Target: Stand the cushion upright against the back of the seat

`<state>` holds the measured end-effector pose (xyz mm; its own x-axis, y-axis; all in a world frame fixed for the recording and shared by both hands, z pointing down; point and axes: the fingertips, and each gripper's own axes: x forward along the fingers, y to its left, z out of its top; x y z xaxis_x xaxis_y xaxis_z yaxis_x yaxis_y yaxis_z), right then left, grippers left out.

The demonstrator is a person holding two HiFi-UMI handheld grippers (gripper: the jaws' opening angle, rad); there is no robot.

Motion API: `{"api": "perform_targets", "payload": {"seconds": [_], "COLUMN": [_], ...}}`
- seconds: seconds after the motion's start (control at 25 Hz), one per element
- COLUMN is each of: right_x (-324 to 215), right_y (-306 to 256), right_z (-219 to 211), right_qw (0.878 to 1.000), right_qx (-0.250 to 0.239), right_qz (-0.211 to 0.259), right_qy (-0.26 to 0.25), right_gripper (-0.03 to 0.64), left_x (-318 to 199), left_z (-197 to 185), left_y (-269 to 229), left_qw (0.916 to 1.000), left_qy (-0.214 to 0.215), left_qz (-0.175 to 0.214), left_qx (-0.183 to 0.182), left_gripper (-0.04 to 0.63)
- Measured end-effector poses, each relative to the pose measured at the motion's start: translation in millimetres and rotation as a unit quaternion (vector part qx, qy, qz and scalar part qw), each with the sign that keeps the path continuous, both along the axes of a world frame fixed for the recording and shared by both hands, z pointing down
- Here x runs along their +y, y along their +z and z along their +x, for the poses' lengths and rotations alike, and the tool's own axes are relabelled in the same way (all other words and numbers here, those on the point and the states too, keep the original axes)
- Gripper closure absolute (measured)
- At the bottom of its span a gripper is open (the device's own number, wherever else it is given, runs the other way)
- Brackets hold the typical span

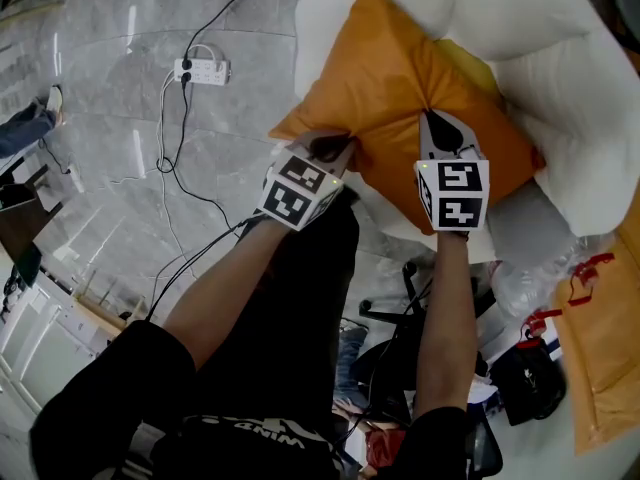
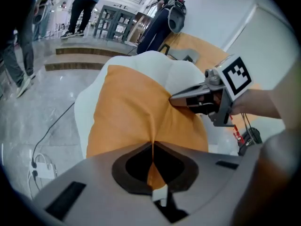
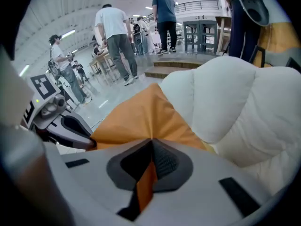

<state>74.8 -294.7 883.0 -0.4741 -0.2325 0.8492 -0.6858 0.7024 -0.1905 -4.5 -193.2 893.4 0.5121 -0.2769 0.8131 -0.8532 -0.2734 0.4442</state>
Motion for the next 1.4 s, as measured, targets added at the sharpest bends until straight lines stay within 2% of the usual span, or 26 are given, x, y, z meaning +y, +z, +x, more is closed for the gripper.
{"api": "perform_targets", "payload": {"seconds": [0.16, 0.36, 0.52, 0.64, 0.76, 1.0, 1.24, 1.4], "right_x": [-16.7, -31.5, -32.2, -31.5, -32.2, -34.7, -34.8, -30.0], "right_y": [-29.4, -65.1, -87.5, -102.3, -120.0, -157.5, -194.1, -203.8], "right_z": [9.2, 25.3, 39.1, 51.3, 64.8, 105.3, 154.2, 182.7], "right_qw": [0.997, 0.988, 0.978, 0.967, 0.950, 0.902, 0.856, 0.834], "right_qx": [-0.040, -0.087, -0.116, -0.136, -0.160, -0.192, -0.184, -0.176], "right_qz": [0.021, 0.039, 0.050, 0.058, 0.073, 0.117, 0.192, 0.221], "right_qy": [0.055, 0.119, 0.165, 0.206, 0.257, 0.368, 0.444, 0.474], "right_gripper": [0.592, 0.592, 0.592, 0.592, 0.592, 0.592, 0.594, 0.594], "left_x": [-24.6, -55.0, -74.3, -90.5, -112.1, -158.4, -199.6, -214.9], "left_z": [-2.1, 2.5, 7.0, 12.3, 20.4, 59.5, 122.2, 165.0], "left_y": [-30.8, -78.4, -114.9, -134.8, -154.3, -192.0, -226.6, -238.4], "left_qw": [0.9974, 0.9852, 0.9654, 0.9508, 0.9367, 0.9039, 0.8674, 0.8489], "left_qy": [0.045, 0.116, 0.187, 0.224, 0.250, 0.294, 0.323, 0.334], "left_qz": [0.054, 0.121, 0.173, 0.203, 0.233, 0.300, 0.374, 0.408], "left_qx": [-0.015, -0.035, -0.057, -0.068, -0.077, -0.079, -0.060, -0.043], "left_gripper": [0.583, 0.583, 0.583, 0.584, 0.584, 0.584, 0.584, 0.584]}}
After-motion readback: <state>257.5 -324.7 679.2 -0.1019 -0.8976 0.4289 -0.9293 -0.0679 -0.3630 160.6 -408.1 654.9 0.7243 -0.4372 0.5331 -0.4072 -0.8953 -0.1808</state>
